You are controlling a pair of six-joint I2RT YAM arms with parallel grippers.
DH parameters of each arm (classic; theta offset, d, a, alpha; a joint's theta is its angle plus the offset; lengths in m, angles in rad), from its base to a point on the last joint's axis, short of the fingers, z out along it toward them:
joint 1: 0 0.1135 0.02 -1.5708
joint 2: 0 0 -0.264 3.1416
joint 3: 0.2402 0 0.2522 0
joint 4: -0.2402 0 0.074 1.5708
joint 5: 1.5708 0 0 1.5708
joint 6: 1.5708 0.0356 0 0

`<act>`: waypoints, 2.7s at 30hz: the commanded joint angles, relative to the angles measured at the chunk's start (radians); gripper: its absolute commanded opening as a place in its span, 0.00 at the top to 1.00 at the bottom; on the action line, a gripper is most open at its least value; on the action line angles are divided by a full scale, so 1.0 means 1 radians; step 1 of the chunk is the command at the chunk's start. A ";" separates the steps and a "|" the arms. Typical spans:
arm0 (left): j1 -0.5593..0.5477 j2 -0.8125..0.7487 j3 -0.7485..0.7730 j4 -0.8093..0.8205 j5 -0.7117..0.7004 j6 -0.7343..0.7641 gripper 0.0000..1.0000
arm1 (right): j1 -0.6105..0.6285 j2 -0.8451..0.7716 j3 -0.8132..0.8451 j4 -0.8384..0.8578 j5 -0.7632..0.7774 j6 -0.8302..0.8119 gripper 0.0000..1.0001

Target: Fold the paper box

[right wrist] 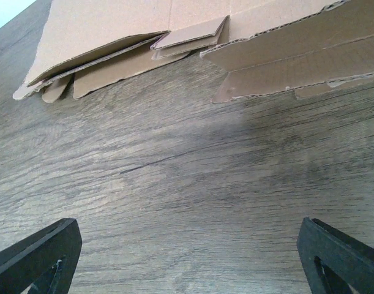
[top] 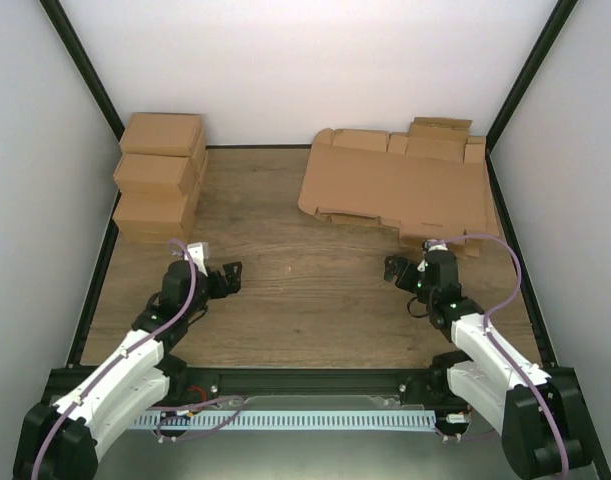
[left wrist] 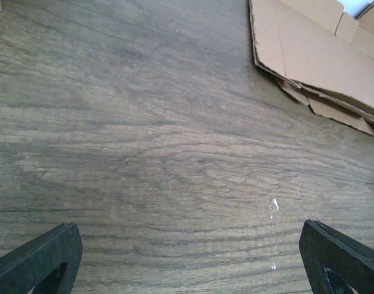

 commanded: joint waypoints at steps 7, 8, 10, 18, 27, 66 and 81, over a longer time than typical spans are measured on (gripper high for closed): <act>-0.002 -0.017 -0.011 0.028 0.040 0.023 0.00 | 0.011 -0.027 0.165 -0.076 0.147 0.003 0.00; -0.002 -0.017 -0.012 0.031 0.044 0.026 0.00 | 0.011 -0.024 0.186 -0.067 0.135 -0.030 0.00; -0.003 -0.019 -0.014 0.035 0.052 0.027 0.00 | 0.011 -0.010 0.232 -0.055 0.089 -0.112 0.00; -0.003 -0.023 -0.023 0.043 0.047 0.018 0.00 | 0.012 0.272 0.482 -0.066 -0.120 -0.379 0.01; -0.005 0.111 0.026 0.139 0.155 -0.013 0.00 | 0.052 0.544 0.720 -0.108 -0.157 -0.513 0.00; -0.068 0.213 0.050 0.091 -0.083 0.036 0.00 | 0.188 1.084 1.157 -0.297 -0.053 -1.036 0.67; -0.067 0.232 0.054 0.095 -0.083 0.037 0.00 | 0.190 1.145 1.159 -0.296 -0.029 -1.038 0.69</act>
